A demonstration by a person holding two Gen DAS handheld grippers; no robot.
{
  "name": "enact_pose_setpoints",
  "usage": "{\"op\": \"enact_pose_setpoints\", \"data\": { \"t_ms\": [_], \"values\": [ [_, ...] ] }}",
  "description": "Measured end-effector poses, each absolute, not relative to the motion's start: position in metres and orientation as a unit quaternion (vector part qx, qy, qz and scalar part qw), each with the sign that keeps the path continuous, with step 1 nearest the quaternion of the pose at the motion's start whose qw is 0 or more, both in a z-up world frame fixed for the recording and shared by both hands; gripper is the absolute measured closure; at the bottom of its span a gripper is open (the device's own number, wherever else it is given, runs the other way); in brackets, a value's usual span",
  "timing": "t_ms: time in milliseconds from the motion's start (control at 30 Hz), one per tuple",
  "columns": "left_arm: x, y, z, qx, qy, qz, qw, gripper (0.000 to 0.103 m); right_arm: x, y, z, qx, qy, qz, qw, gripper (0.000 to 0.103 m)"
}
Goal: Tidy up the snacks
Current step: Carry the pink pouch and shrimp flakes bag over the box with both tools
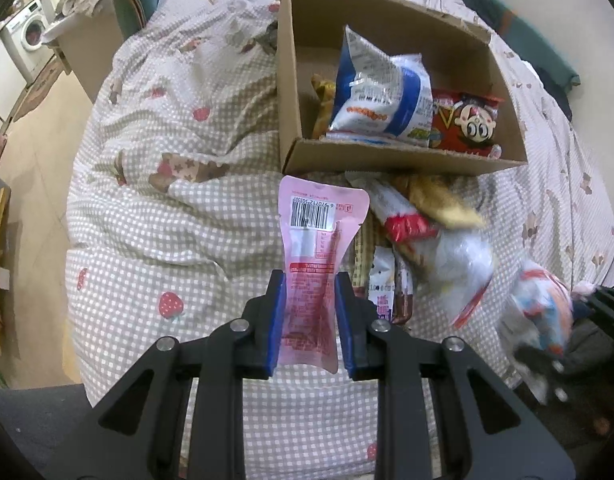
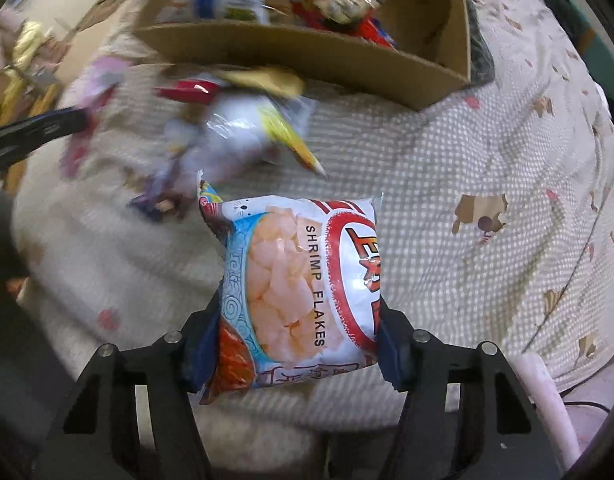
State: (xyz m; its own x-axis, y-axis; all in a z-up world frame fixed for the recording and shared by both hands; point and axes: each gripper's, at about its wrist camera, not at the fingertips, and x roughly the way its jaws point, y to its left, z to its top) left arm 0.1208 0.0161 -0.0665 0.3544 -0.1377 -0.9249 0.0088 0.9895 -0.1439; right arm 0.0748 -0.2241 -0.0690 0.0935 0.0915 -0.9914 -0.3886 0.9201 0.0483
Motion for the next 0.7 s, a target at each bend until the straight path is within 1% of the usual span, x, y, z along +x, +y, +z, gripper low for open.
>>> {"op": "enact_pose_setpoints", "data": {
  "t_ms": [133,267,333,533,700],
  "values": [
    [0.116,0.023,-0.054,-0.056,0.543,-0.029,0.838,0.082,0.058,-0.231,-0.031,-0.117,0.633,0.194,0.74,0.037],
    [0.12,0.025,-0.031,-0.066,0.521,-0.032,0.85,0.082,0.055,-0.241,0.005,-0.047,0.566,0.22,0.793,0.037],
    [0.127,0.022,-0.021,-0.063,0.516,-0.039,0.854,0.082,0.061,-0.247,0.015,-0.014,0.539,0.215,0.814,0.037],
    [0.17,0.0,0.0,-0.056,0.511,-0.06,0.856,0.082,0.11,-0.257,0.014,0.05,0.505,0.181,0.843,0.037],
    [0.213,-0.025,-0.008,-0.043,0.526,-0.07,0.846,0.082,0.167,-0.249,0.003,0.083,0.501,0.186,0.841,0.037]
  ]
}}
